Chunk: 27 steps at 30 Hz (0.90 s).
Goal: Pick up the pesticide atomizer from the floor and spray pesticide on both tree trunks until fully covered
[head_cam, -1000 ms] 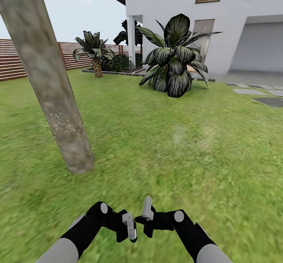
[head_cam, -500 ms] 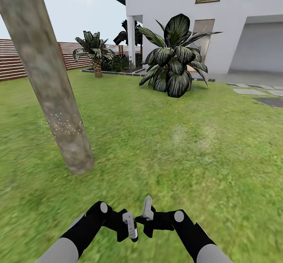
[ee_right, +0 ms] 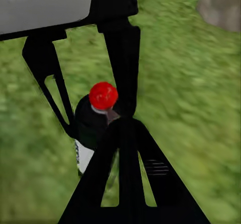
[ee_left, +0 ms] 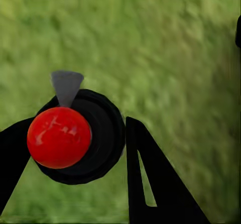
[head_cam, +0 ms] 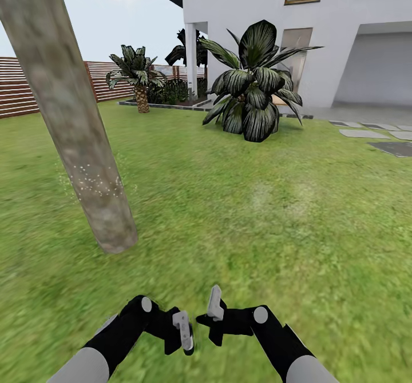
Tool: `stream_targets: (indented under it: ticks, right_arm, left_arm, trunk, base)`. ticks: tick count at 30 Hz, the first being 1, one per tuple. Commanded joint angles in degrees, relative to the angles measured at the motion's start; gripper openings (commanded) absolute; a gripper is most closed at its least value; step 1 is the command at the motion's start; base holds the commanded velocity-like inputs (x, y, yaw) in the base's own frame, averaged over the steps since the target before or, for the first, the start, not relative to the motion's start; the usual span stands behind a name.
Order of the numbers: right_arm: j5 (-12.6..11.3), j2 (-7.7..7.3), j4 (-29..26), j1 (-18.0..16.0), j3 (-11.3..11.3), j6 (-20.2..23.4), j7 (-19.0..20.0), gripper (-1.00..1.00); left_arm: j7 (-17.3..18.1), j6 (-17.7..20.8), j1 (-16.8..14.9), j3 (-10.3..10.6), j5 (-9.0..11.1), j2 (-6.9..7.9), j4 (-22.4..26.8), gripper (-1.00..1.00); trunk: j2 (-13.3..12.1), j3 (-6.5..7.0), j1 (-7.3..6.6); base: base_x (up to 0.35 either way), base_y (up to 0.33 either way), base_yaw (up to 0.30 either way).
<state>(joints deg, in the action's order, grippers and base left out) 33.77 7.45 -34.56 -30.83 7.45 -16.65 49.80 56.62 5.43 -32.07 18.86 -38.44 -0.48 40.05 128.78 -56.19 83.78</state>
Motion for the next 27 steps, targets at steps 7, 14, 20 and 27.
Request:
stream_targets:
  ticks: [7,14,20,27]
  right_arm:
    - [0.51,-0.04,0.01,-0.02,-0.07,-0.31,0.03,-1.0]
    - [0.51,-1.16,0.47,-0.02,-0.32,-0.63,-0.22,-1.0]
    - [0.09,-6.44,8.21,0.21,-9.6,-0.64,-21.51,-1.0]
    - [-0.01,-6.7,19.35,0.24,-21.38,-1.15,-48.03,-1.0]
  left_arm:
    - [0.1,0.55,0.4,-0.13,-0.05,7.03,-1.34,-1.0]
    - [-2.13,-2.78,0.47,-0.33,0.15,14.82,-5.18,-1.0]
    - [-18.99,-4.34,0.51,-12.58,1.49,14.67,-15.76,-1.0]
    - [-39.79,-16.21,0.82,-23.05,20.96,13.52,-29.23,-1.0]
  trunk:
    - [0.02,-0.05,-0.01]
    - [0.02,-0.05,-0.01]
    - [0.02,-0.05,-0.01]
    - [0.02,-0.05,-0.01]
  base:
    - [0.0,0.0,0.0]
    - [0.0,0.0,0.0]
    - [0.0,0.0,0.0]
    - [0.0,0.0,0.0]
